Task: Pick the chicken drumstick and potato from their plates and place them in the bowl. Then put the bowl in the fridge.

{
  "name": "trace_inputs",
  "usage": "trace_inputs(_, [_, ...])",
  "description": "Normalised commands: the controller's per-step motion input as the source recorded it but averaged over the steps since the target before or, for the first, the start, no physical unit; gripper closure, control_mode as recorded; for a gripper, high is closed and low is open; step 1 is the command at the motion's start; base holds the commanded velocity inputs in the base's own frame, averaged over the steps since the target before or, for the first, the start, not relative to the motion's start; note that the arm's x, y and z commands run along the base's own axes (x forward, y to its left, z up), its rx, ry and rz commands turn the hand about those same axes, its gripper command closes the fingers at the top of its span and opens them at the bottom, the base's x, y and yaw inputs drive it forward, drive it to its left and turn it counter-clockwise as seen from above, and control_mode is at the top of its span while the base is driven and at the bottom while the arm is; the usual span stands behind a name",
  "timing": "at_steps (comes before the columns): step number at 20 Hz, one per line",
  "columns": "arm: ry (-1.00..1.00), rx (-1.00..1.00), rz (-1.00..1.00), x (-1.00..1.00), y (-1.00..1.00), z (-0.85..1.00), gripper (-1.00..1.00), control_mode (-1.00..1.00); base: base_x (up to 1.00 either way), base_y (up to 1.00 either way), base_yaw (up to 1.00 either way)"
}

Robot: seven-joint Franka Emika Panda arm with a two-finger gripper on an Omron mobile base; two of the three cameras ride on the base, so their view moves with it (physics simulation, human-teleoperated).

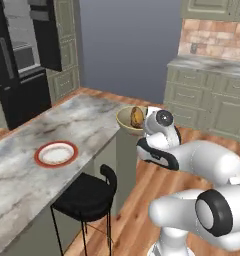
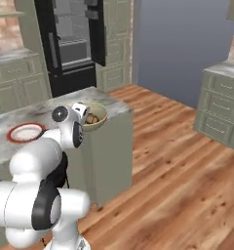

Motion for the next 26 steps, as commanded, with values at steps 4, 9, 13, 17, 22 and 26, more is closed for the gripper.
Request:
trace_inputs(4, [0.00,0.00,0.00,0.00,0.00,0.00,1.00,1.00,0.02,-0.01,-0.84])
trace_inputs(9, [0.00,0.00,0.00,0.00,0.00,0.00,1.00,1.00,0.57,-0.03,-0.36])
trace_inputs(13, [0.00,0.00,0.00,0.00,0.00,0.00,1.00,1.00,0.89,0.02,-0.09])
trace_inputs(17, [0.00,0.00,0.00,0.00,0.00,0.00,1.00,1.00,0.94,0.06,0.00])
trace_inputs(22, [0.00,0.00,0.00,0.00,0.00,0.00,1.00,1.00,0.94,0.09,0.00])
trace_inputs(26, [0.00,0.00,0.00,0.00,0.00,0.00,1.00,1.00,0.94,0.11,0.00])
